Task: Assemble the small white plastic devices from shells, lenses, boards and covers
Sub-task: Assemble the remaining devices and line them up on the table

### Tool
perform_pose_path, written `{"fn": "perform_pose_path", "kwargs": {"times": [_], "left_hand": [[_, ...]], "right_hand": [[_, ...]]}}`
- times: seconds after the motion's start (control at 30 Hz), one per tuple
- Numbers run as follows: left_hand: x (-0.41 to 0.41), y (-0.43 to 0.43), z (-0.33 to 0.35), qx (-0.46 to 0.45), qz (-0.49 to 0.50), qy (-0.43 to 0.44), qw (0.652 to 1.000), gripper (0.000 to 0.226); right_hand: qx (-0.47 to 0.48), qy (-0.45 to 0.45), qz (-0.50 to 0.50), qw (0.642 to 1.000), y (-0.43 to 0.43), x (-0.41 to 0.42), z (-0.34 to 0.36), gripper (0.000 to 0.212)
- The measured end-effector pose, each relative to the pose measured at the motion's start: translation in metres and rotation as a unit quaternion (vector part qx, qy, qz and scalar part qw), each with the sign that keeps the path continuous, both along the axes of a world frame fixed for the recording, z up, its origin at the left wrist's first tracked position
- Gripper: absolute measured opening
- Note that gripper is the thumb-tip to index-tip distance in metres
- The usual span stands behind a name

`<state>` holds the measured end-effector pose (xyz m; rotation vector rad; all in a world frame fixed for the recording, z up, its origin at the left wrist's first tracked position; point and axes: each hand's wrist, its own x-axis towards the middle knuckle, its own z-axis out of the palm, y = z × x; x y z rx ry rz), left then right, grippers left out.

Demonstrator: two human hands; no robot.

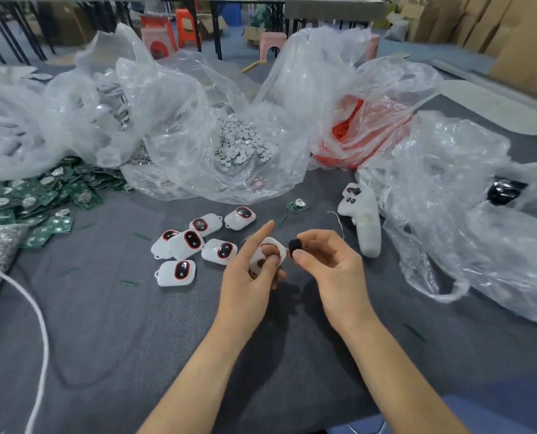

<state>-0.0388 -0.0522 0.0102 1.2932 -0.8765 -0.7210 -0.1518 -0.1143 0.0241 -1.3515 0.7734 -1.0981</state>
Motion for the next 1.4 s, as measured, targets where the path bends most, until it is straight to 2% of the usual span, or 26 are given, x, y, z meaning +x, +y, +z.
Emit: {"fn": "perform_pose_path", "kwargs": {"times": [0.1, 0.27, 0.5, 0.7, 0.9, 1.1, 1.27, 1.4], "left_hand": [[-0.0019, -0.0003, 0.0, 0.019, 0.005, -0.048, 0.999, 0.053], [-0.0006, -0.0005, 0.0003, 0.023, -0.013, -0.08, 0.996, 0.026], [-0.0009, 0.0001, 0.002, -0.005, -0.062, -0.019, 0.998, 0.024], [-0.0016, 0.0007, 0.0023, -0.006, -0.077, -0.004, 0.997, 0.018], [-0.0011, 0.002, 0.0058, -0.031, -0.081, 0.027, 0.996, 0.015], [0.0014, 0.0032, 0.008, -0.025, -0.124, 0.071, 0.989, 0.017], [0.0017, 0.0033, 0.0078, -0.004, -0.122, 0.082, 0.989, 0.013], [-0.0006, 0.0013, 0.0049, 0.004, -0.083, 0.085, 0.993, 0.012]], "right_hand": [[-0.016, 0.004, 0.01, 1.0, 0.0003, -0.0007, 0.001, 0.024], [-0.04, 0.032, 0.006, 0.999, -0.0003, 0.0008, -0.001, 0.025], [-0.019, 0.047, -0.009, 0.999, -0.0025, 0.0026, -0.0045, 0.015], [0.0, 0.046, -0.017, 0.999, -0.0022, 0.0028, -0.0058, 0.022], [0.014, 0.046, 0.028, 0.998, -0.0021, 0.0017, -0.0039, 0.026], [0.075, -0.008, 0.094, 0.993, -0.0041, -0.0019, 0.0008, 0.024], [0.05, -0.008, 0.08, 0.996, -0.0013, 0.001, 0.0006, 0.021], [-0.008, 0.045, 0.023, 0.999, 0.0024, 0.0037, -0.0005, 0.022]]}}
